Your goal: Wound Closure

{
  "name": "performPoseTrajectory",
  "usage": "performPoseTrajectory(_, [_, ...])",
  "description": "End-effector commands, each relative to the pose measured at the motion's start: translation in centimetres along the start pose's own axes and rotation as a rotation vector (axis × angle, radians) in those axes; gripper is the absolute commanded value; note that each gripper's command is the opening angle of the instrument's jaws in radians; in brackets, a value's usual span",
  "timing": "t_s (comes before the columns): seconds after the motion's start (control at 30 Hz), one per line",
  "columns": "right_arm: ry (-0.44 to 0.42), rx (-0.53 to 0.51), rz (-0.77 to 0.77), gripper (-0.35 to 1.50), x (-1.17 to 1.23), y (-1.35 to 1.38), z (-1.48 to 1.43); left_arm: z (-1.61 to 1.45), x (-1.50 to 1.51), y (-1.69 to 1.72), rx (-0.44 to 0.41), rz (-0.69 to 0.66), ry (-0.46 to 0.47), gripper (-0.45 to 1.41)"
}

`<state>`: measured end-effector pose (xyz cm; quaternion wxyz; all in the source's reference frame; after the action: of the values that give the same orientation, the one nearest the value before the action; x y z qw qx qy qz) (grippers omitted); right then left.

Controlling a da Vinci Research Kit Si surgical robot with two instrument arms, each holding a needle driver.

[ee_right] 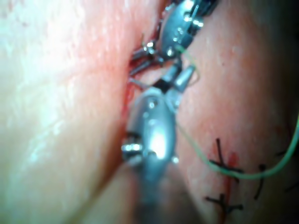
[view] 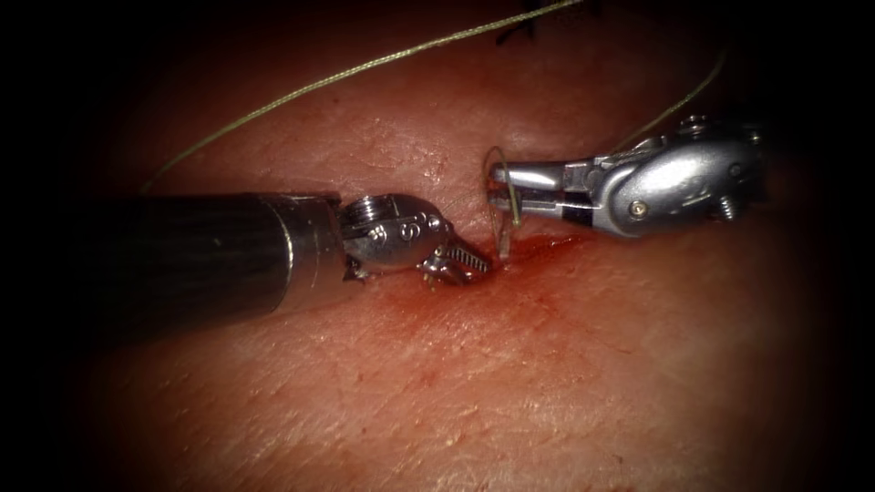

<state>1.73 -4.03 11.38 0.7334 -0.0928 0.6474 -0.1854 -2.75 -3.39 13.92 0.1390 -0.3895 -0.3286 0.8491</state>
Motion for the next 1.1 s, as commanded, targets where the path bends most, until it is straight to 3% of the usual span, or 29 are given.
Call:
performPoseTrajectory(0.03, [0.002,0.002,-0.003,-0.35,-0.05,0.01,0.07,0.05,0.01,-0.05,0.003,0.002,0.001,0.29])
performPoseTrajectory(0.23, [0.001,0.001,0.0,-0.35,-0.05,0.04,0.08,-0.18,0.1,0.01,0.05,-0.009,-0.004,0.31])
performPoseTrajectory(0.4, [0.0,0.0,-0.005,-0.35,-0.07,0.06,0.08,-0.52,0.45,0.4,0.105,-0.02,-0.004,0.24])
performPoseTrajectory(0.53, [-0.001,-0.001,-0.005,-0.35,-0.08,0.07,0.08,-0.33,0.54,0.64,0.103,-0.01,-0.005,0.19])
performPoseTrajectory(0.7, [-0.004,-0.001,0.026,-0.35,-0.09,0.09,0.07,-0.04,0.42,0.62,0.087,0.001,-0.01,0.2])
performPoseTrajectory(0.87, [-0.007,-0.011,0.108,-0.35,-0.09,0.15,0.08,0.01,0.26,0.44,0.086,0.012,-0.015,0.2])
performPoseTrajectory(1.1, [-0.01,-0.015,0.173,-0.35,-0.11,0.16,0.1,-0.01,0.2,0.47,0.085,0.011,-0.016,0.2])
